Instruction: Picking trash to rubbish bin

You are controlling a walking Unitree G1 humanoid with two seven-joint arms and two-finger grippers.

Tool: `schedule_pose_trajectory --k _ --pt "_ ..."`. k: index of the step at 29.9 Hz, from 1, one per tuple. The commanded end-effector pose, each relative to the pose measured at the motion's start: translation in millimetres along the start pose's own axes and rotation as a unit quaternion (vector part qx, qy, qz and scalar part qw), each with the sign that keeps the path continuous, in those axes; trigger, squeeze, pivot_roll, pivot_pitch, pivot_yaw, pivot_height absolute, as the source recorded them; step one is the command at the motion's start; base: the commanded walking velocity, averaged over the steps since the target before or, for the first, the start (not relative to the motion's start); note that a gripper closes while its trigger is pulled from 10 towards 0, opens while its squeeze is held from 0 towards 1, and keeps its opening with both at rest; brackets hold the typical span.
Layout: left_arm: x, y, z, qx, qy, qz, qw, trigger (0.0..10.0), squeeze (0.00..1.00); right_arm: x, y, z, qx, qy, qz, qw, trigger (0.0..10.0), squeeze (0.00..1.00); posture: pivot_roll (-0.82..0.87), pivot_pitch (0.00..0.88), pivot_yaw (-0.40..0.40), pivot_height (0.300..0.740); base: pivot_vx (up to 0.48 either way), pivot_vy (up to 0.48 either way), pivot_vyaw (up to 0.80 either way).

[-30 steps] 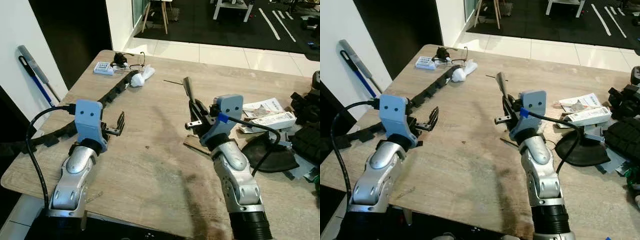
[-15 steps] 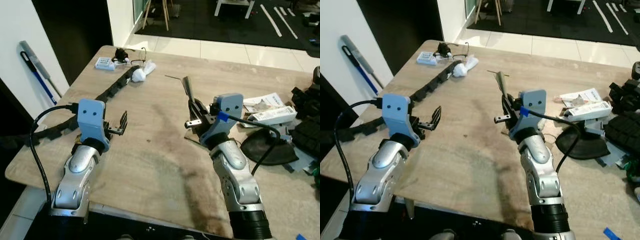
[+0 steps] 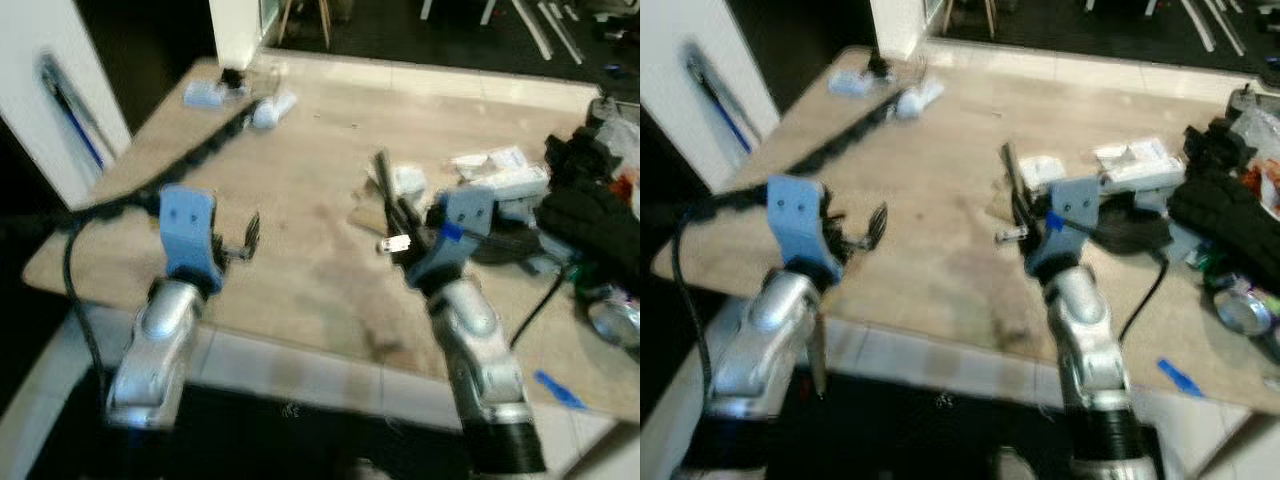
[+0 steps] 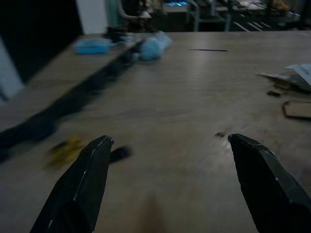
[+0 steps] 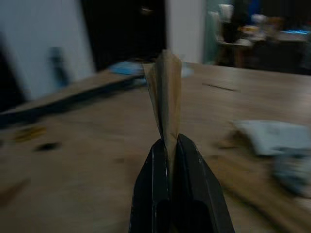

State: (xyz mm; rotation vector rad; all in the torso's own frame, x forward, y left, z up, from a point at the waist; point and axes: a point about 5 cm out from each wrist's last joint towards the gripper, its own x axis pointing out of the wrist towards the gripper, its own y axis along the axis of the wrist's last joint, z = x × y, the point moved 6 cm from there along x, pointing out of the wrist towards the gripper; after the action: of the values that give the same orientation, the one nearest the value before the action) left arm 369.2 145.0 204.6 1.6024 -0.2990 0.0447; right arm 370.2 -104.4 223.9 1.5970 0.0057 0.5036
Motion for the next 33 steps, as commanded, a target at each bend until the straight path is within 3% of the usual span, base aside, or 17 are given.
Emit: schedule_pose_trajectory --k 1,12,16,20,33 --pt "-0.3 -7.7 0.7 0.013 -0.008 -0.018 1.000 10.0 0.00 -3.0 -2.2 2.7 0.004 -0.008 -0.004 1.000 10.0 0.00 0.03 0.154 0.022 0.740 0.000 0.000 0.00" --pt "0.5 -11.0 2.5 0.032 -0.016 -0.027 0.999 10.0 0.00 -7.1 -5.9 7.0 0.031 -0.029 -0.010 0.999 10.0 0.00 0.03 0.161 0.034 0.740 0.000 0.000 0.00" --pt "2.7 -11.4 8.2 0.050 -0.033 -0.028 0.998 10.0 0.00 -8.0 -6.8 9.3 0.033 -0.036 -0.011 0.999 10.0 0.00 0.03 0.156 0.035 0.740 0.000 -0.480 0.00" --pt "3.7 -14.5 7.5 0.026 -0.027 -0.037 0.999 10.0 0.00 -8.4 -7.3 10.0 0.034 -0.038 -0.012 0.999 10.0 0.00 0.03 0.162 0.038 0.740 0.000 -0.360 0.00" --pt "3.0 -17.6 6.2 0.041 -0.015 -0.038 0.998 10.0 0.00 -7.3 -4.3 12.4 0.026 -0.042 -0.008 0.999 10.0 0.00 0.03 0.156 0.033 0.740 0.000 0.000 -0.09"
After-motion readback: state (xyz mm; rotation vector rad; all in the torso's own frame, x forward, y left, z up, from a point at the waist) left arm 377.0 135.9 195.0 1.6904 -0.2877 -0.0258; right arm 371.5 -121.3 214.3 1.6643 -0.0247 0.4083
